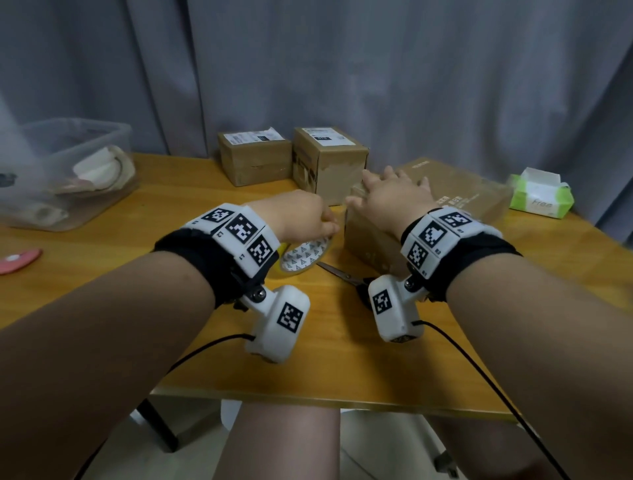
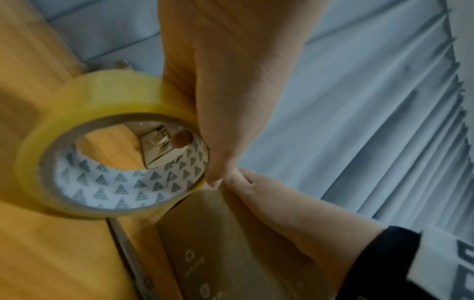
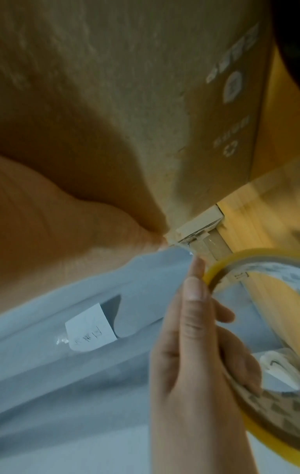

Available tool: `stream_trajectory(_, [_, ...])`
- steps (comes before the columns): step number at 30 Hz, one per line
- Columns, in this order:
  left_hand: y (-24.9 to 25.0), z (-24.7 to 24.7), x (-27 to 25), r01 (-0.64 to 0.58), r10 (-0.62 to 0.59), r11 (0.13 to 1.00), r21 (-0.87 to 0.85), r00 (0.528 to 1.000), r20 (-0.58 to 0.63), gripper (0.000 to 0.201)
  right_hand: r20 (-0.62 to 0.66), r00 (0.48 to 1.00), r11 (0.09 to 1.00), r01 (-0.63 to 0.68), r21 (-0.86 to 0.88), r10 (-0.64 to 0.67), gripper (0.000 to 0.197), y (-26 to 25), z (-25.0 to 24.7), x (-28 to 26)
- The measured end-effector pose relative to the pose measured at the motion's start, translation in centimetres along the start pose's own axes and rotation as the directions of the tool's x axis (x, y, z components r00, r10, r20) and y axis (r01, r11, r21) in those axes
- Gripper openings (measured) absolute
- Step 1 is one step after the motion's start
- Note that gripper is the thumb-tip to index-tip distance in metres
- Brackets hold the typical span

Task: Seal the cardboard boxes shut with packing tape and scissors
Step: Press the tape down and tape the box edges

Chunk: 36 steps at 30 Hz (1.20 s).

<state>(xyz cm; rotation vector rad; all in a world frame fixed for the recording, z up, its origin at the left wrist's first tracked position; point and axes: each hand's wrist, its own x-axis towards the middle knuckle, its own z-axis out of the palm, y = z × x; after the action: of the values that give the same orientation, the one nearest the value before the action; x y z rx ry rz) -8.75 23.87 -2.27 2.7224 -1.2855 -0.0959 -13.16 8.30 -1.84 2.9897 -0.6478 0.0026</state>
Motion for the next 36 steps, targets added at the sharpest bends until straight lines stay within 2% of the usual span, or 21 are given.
stream_trajectory(5, [-0.8, 1.2, -0.1, 0.019, -0.034, 0.995, -0.097, 0.987, -0.156, 0.042, -0.029, 0.999, 1.000, -0.024, -0.016, 0.024, 0.076, -0.3, 0.4, 0.3])
stream_trajectory(7, [-0.6, 1.6, 0.0, 0.013, -0.035, 0.992, -0.123, 0.983, -0.179, 0.042, -0.040, 0.999, 0.999, -0.024, -0.033, 0.023, 0.085, -0.2, 0.6, 0.4])
stream_trajectory(9, [-0.2, 1.8, 0.2, 0.001, -0.020, 0.993, -0.114, 0.986, -0.168, 0.041, -0.045, 0.999, 0.999, -0.025, -0.037, 0.024, 0.087, -0.2, 0.7, 0.4])
stream_trajectory(15, [-0.4, 0.1, 0.2, 0.023, -0.025, 0.999, -0.031, 0.997, -0.067, 0.038, -0.045, 0.997, 0.998, -0.057, 0.012, 0.057, 0.066, -0.5, 0.6, 0.3])
stream_trajectory(21, [0.7, -0.4, 0.5, -0.001, 0.002, 0.997, 0.078, 1.000, -0.012, 0.039, -0.035, 0.998, 0.999, -0.045, -0.011, 0.044, 0.071, -0.3, 0.7, 0.7])
stream_trajectory(25, [0.2, 0.9, 0.6, 0.003, -0.005, 1.000, -0.016, 0.993, -0.117, 0.041, -0.062, 0.998, 0.996, -0.019, -0.089, 0.013, 0.087, -0.2, 1.0, 0.7])
stream_trajectory(31, [-0.1, 2.2, 0.6, 0.004, -0.046, 0.982, -0.189, 0.975, -0.218, 0.049, -0.068, 0.997, 0.999, -0.039, -0.024, 0.037, 0.072, -0.4, 1.0, 1.1])
stream_trajectory(36, [-0.9, 2.5, 0.6, 0.024, -0.099, 0.955, -0.296, 0.966, -0.239, 0.046, -0.060, 0.998, 0.999, -0.025, -0.028, 0.023, 0.073, -0.4, 1.0, 0.9])
